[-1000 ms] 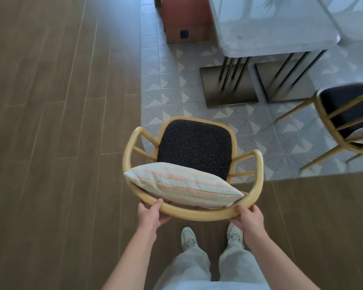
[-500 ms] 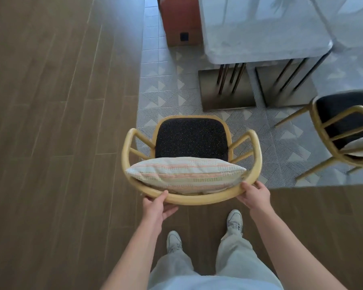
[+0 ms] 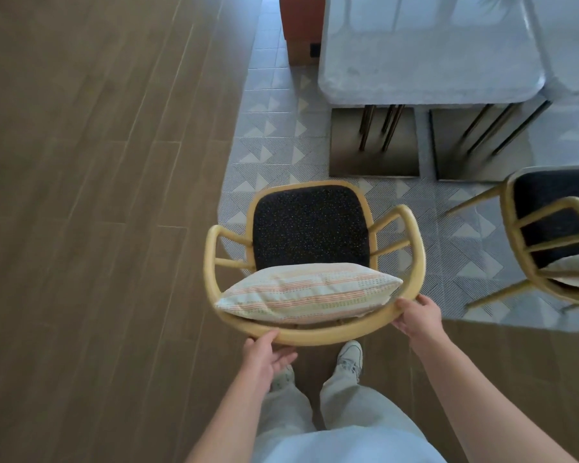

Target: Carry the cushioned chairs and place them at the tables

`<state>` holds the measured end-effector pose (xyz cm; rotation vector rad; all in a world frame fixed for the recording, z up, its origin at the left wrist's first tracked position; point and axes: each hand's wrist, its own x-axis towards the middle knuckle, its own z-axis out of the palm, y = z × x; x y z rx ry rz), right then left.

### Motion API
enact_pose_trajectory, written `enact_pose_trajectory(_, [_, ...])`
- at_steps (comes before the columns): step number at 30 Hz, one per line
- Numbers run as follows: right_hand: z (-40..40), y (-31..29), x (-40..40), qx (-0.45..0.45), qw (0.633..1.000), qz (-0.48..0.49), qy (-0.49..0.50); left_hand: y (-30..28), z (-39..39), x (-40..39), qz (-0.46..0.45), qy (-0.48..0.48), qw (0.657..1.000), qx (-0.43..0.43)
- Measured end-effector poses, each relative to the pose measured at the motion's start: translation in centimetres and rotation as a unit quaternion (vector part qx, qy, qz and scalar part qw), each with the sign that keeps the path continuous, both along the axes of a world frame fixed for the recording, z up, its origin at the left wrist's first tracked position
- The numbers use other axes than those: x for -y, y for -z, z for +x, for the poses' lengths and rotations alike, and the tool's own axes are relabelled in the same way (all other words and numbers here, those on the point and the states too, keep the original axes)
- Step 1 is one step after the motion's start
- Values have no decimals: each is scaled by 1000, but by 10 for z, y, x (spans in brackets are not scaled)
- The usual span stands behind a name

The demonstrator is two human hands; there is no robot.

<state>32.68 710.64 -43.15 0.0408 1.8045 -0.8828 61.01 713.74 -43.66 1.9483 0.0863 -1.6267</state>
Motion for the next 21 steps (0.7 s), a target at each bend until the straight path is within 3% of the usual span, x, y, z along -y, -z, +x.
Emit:
enact_pose_trajectory(11, [13,-3,-11,-28,999,3,-33,12,24,-13,-31,99,993,59])
enact_pose_trajectory(21, [51,-7,-29,64,998,-8,16,21,46,0,-66,75,993,58])
